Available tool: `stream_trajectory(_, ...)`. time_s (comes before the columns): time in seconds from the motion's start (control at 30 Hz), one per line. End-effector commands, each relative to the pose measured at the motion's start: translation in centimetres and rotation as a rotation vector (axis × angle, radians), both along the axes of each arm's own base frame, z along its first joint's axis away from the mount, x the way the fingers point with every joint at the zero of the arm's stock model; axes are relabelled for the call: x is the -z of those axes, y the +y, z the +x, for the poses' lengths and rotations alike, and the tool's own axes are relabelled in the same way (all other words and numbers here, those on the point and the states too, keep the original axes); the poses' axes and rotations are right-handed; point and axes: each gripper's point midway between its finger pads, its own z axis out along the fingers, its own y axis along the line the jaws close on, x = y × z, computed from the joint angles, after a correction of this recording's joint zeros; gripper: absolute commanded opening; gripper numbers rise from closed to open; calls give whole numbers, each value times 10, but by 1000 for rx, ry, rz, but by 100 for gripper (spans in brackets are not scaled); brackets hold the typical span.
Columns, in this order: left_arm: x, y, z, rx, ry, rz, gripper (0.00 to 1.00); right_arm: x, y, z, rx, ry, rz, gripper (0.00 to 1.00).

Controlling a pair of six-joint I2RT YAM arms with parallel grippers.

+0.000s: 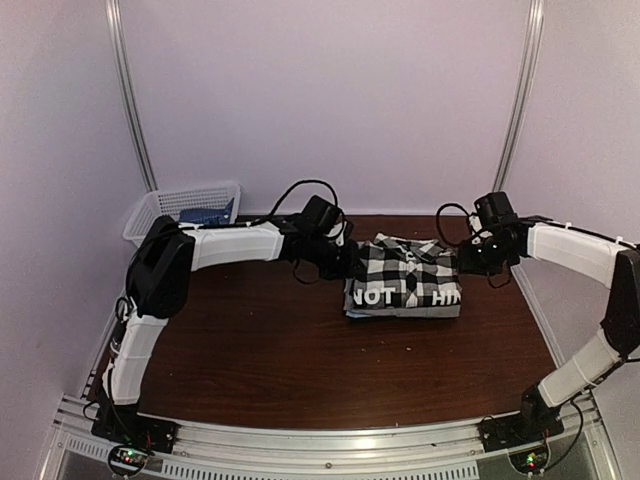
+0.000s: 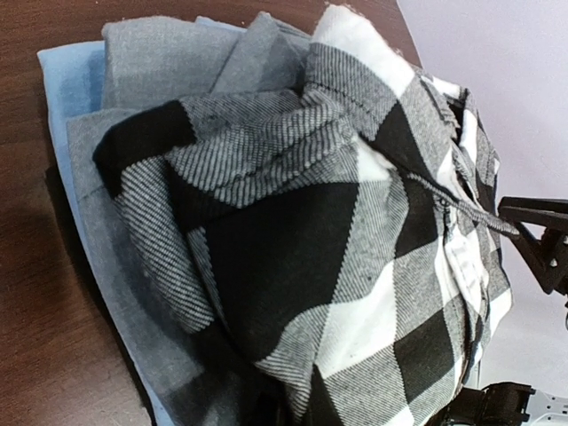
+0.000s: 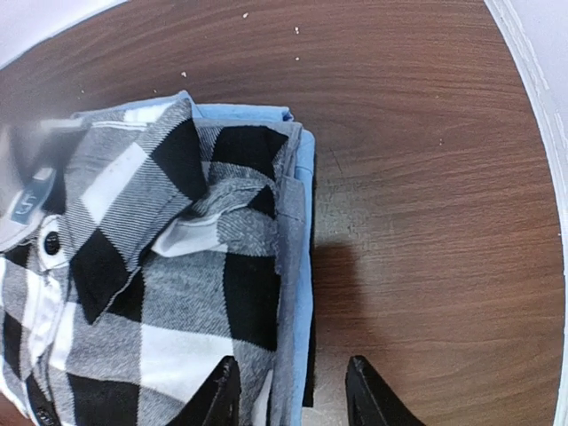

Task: Fold and stack the long sleeve shirts
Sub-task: Place the square-folded shirt on the square-folded shirt, then move the square-folded shirt to the corner of the board.

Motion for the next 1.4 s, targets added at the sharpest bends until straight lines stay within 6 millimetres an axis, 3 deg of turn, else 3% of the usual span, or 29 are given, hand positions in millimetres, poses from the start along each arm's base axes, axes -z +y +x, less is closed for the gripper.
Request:
stream_trajectory(0.0,-2,9,12,-46,-39,12,9,-40,3,-12,17,-84,1,39)
stream_trajectory(0.2,-9,11,12,-50,-55,10,15,-43,35,-39,-42,-97,96,27)
stream_trajectory(0.3,-10,11,12,-51,-56,10,15,-25,48,-50,-58,-67,110,26)
stream_trajectory(0.43,-9,12,13,-53,-58,13,15,11,47,-65,-44,-4,124,25)
stream_trajectory(0.53,-10,12,13,-54,-63,17,15,26,40,-72,-13,26,104,25)
stream_trajectory(0.7,-17,28,21,-92,-89,49,21,3,33,-70,5,-28,85,32)
stream_trajectory(0.8,-26,43,28,-122,-102,55,27,-14,42,-69,-25,-53,92,38)
stream_trajectory(1.07,-60,87,36,-174,-180,77,47,-39,115,-82,-176,-82,115,54)
stream_trajectory(1.2,-79,118,33,-208,-223,94,57,-33,167,-102,-251,-58,169,60)
stream_trajectory(1.37,-109,153,23,-235,-287,93,68,-7,209,-120,-280,-8,182,66)
